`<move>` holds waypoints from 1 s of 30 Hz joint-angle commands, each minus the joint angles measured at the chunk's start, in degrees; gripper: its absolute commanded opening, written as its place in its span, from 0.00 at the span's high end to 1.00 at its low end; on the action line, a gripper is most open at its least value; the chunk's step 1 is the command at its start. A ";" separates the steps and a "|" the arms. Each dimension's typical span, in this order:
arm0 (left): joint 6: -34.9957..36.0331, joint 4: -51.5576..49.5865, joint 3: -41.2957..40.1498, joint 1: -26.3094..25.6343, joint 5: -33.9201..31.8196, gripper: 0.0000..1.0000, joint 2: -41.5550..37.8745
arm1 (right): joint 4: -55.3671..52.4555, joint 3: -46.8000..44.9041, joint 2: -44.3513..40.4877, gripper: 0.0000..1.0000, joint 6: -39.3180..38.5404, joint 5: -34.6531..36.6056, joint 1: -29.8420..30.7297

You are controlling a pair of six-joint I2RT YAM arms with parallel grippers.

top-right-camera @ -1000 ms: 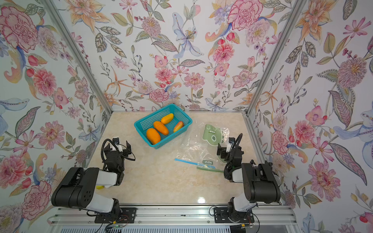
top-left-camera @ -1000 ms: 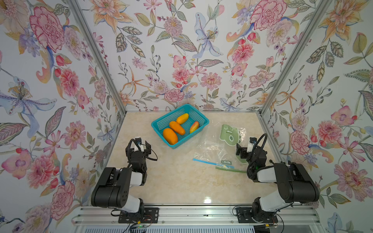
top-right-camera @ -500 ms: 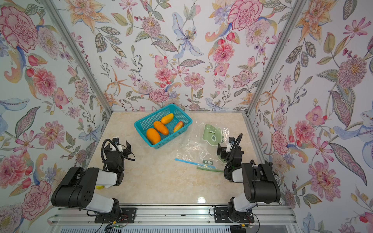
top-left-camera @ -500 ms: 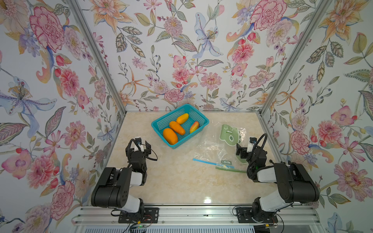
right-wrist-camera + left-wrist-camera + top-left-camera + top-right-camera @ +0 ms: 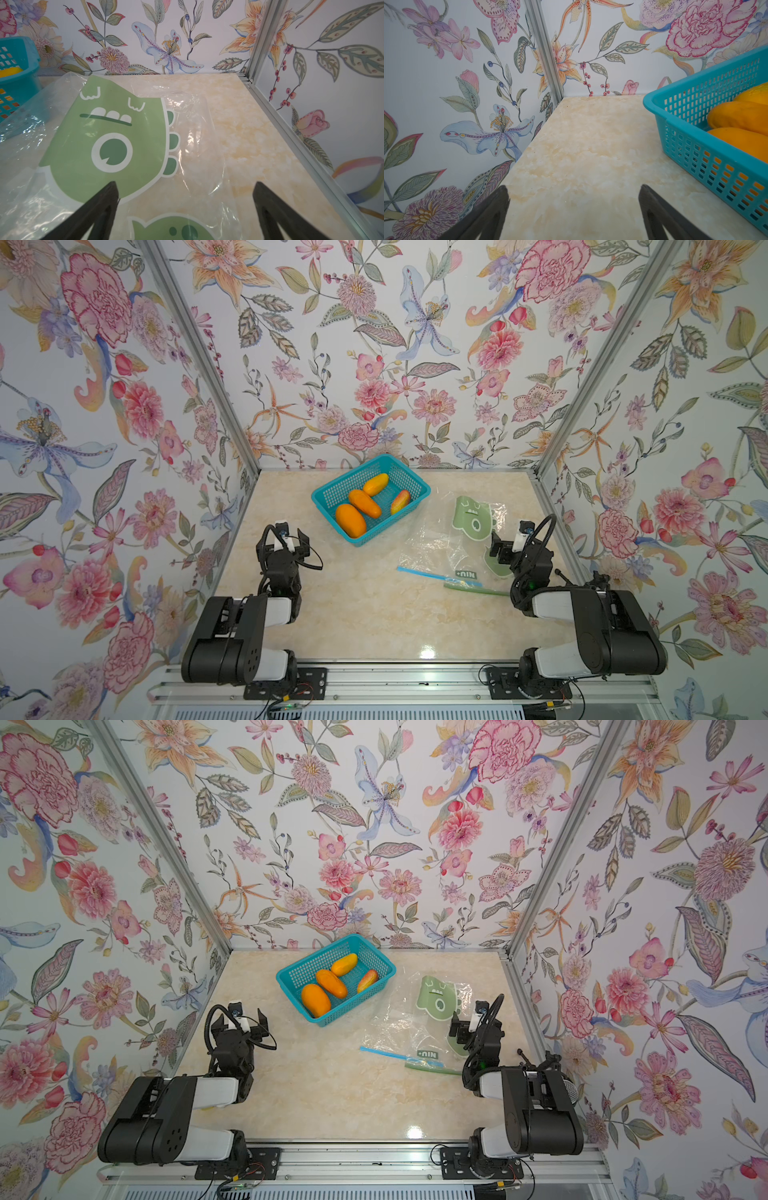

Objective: Place the mango in a zip-top bag and seal the zipper
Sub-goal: Pick up the zipper food storage bag.

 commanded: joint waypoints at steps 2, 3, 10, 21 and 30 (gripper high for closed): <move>-1.20 -7.69 2.41 0.48 -1.74 0.01 -7.44 | -13.61 4.00 -7.60 0.00 2.92 6.34 0.46; -2.12 -9.65 2.84 0.38 -1.53 0.01 -9.25 | -18.32 5.39 -9.67 0.00 4.29 7.92 0.75; -8.00 -21.03 4.55 -6.74 -1.34 0.01 -20.71 | -46.75 12.32 -21.49 0.00 12.35 13.12 6.04; -24.51 -39.08 19.50 -26.90 -2.19 0.01 -16.80 | -71.79 15.93 -28.65 0.00 24.23 16.98 10.14; -28.37 -49.35 45.46 -38.93 3.25 0.01 9.95 | -73.74 17.29 -28.41 0.00 25.54 17.25 9.05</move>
